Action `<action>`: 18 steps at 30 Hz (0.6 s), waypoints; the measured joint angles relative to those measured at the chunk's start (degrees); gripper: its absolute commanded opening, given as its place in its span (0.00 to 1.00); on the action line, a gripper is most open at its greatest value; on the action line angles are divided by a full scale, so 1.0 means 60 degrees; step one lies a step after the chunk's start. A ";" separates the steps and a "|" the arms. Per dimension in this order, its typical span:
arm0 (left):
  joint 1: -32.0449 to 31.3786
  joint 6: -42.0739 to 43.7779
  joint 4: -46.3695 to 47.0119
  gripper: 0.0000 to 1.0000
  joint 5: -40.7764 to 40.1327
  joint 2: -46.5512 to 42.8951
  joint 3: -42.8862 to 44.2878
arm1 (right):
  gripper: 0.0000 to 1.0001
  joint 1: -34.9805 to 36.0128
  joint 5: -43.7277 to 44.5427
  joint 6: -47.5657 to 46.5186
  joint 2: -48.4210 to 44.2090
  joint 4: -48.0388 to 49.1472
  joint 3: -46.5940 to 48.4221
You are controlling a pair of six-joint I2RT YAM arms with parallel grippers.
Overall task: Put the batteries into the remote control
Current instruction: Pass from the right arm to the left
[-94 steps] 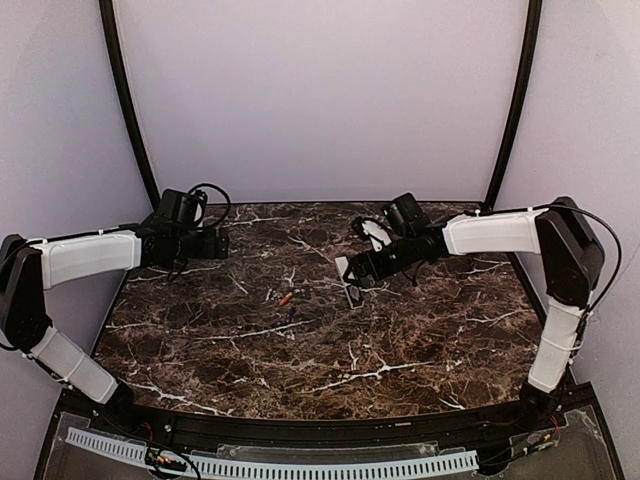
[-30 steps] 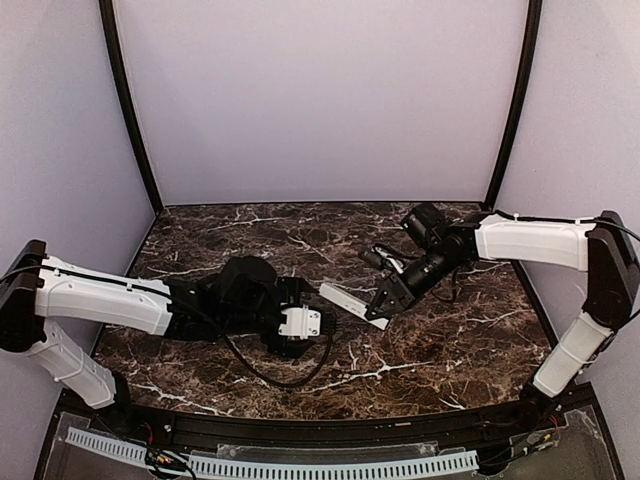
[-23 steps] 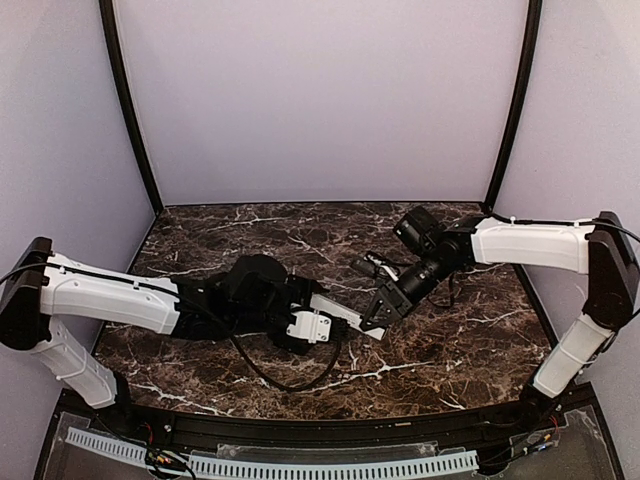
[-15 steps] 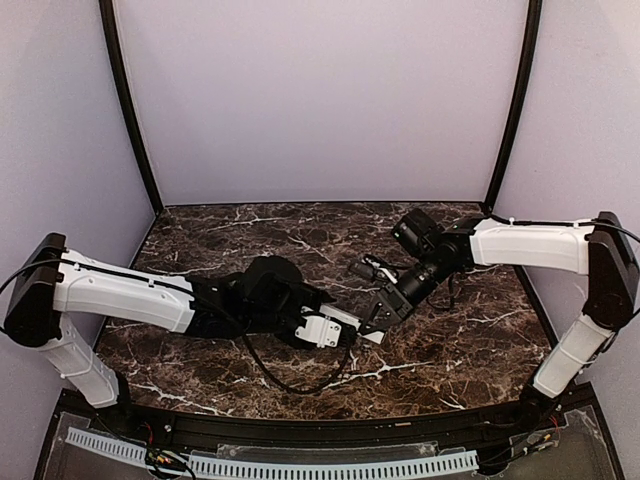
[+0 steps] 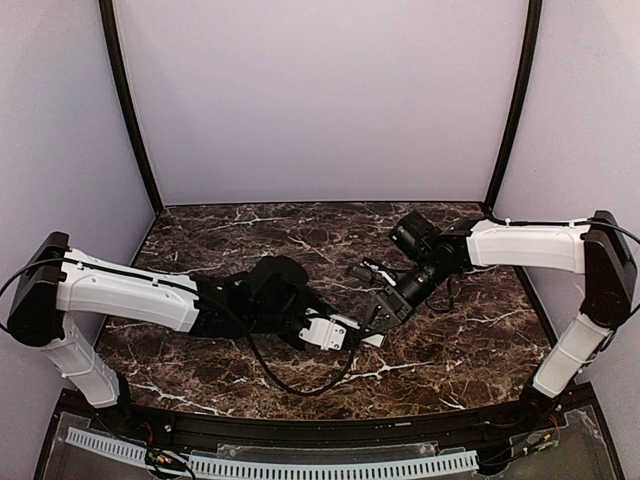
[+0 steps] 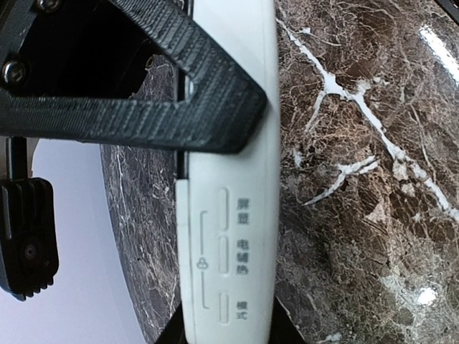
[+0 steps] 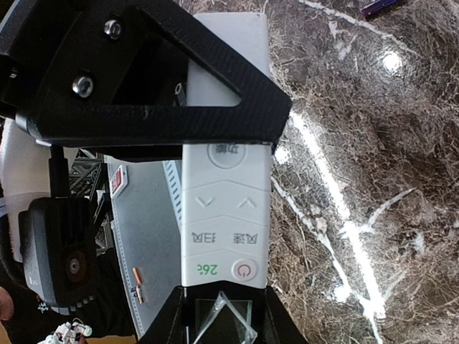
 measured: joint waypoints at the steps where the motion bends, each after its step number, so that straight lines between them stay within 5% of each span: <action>1: 0.0000 -0.0051 -0.0025 0.19 0.0018 0.0015 0.0007 | 0.05 0.0000 0.0025 -0.0040 0.0018 -0.0011 0.0000; 6: 0.0000 -0.0306 -0.0157 0.02 0.0149 0.0055 0.0036 | 0.21 0.0025 0.0055 -0.0106 0.0076 -0.0062 0.0011; 11: 0.0004 -0.0634 -0.0299 0.00 0.0328 0.0055 0.0142 | 0.55 0.0022 0.0113 -0.0168 0.0073 -0.0208 0.0189; 18: -0.0004 -0.1443 -0.0324 0.00 0.0816 0.0055 0.0226 | 0.80 -0.0382 0.1031 -0.0047 -0.1082 0.0153 0.0608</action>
